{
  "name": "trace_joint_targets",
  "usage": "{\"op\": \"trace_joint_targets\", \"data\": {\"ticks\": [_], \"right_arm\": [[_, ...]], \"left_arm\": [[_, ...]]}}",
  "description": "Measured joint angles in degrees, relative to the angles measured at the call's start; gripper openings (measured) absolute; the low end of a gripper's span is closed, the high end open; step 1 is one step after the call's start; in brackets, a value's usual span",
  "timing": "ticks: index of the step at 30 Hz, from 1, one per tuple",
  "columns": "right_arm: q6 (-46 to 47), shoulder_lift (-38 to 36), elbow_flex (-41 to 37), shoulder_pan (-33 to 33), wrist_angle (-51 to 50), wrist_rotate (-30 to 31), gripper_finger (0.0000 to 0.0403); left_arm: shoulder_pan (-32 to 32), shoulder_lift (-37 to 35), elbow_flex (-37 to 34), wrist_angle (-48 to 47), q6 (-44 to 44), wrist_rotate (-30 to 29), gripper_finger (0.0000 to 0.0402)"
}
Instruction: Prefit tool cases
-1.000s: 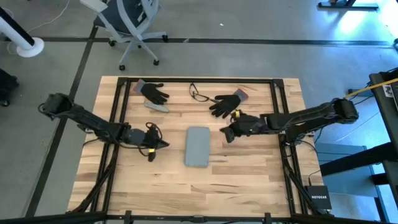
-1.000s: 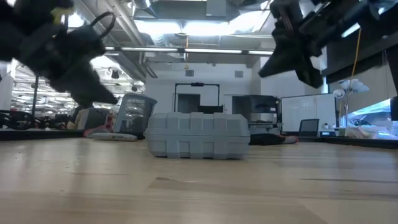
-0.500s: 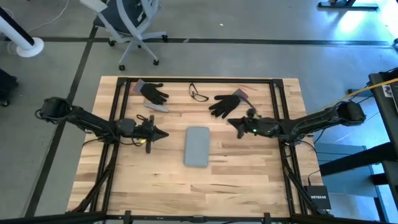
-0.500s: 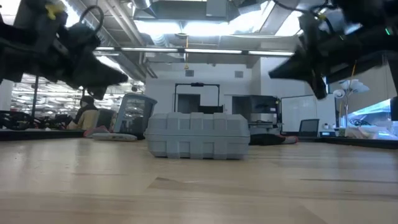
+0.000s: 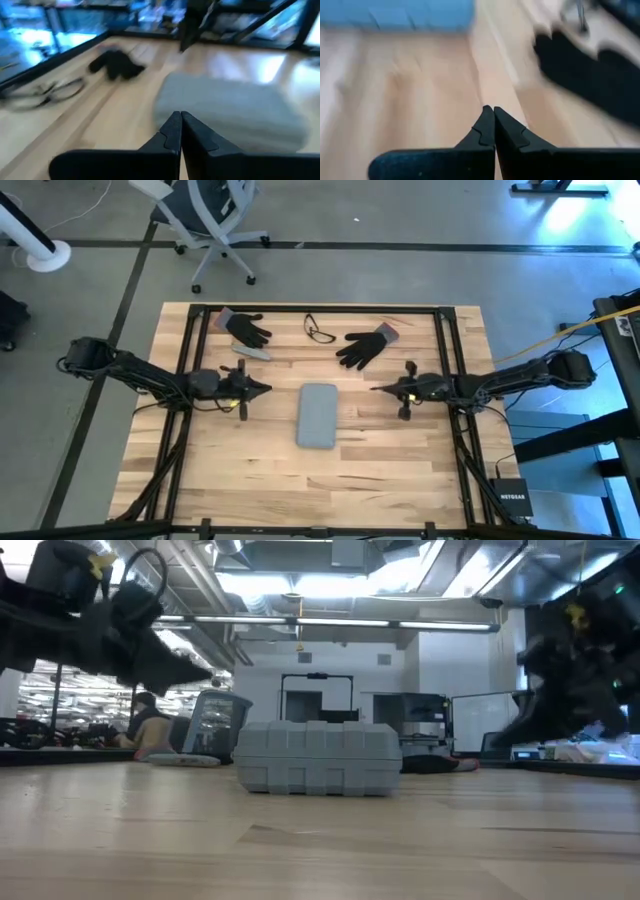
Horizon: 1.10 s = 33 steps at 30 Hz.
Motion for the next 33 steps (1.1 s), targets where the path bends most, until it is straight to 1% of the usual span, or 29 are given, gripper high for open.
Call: {"op": "trace_joint_targets", "data": {"ticks": [3,5,6,9,11,14,16,18,20,23,26,30,33], "right_arm": [[1.77,-0.01,0.0,-2.2,-3.61,0.4,0.0001],[1.29,-0.03,0.0,-2.79,-3.48,1.92,0.0001],[1.36,-0.03,0.0,-3.04,-3.56,2.77,0.0001],[1.46,-0.03,0.0,-3.02,-3.97,3.02,0.0001],[1.46,-0.03,0.0,-3.02,-3.99,2.59,0.0001],[1.48,-0.03,0.0,-3.0,-4.05,2.45,0.0001],[1.48,-0.06,0.0,-3.0,-4.07,2.45,0.0001],[1.48,-1.41,0.0,-3.0,-5.56,2.4,0.0001],[1.5,-7.1,0.0,-3.0,-8.9,2.38,0.0001],[1.69,-17.92,0.0,-3.0,-14.5,1.65,0.0001],[1.56,-25.41,0.0,-3.0,-13.96,1.29,0.0001],[1.54,-33.36,0.0,-3.0,-14.12,1.24,0.0001],[1.54,-37.86,0.0,-3.0,-14.42,1.25,0.0001]], "left_arm": [[0.11,-0.01,0.0,-4.71,0.17,-4.85,0.0],[0.15,-0.04,0.0,-9.32,0.06,-6.1,0.0],[0.09,-0.03,0.0,-11.87,-2.2,-6.02,0.0],[-1.52,0.14,0.0,-21.49,-23.52,-1.27,0.0001],[-2.3,0.11,0.0,-26.35,-34.75,0.13,0.0001],[-3.13,-0.14,0.26,-30.94,-42.44,-0.48,0.0001],[-3.28,-0.1,0.39,-32.72,-41.85,-0.4,0.0001],[-3.34,-0.35,0.2,-33.51,-37.41,0.13,0.0001],[-3.28,-3.81,0.01,-35.09,-30.57,0.82,0.0001],[-3.3,-12.84,-0.07,-38.45,-22.15,1.13,0.0001],[-3.29,-23.62,-0.04,-41.84,-17.86,0.92,0.0001],[-3.3,-35.66,-0.02,-44.04,-16.35,0.78,0.0001],[-3.3,-42.27,-0.02,-44.4,-16.29,0.75,0.0001]]}}
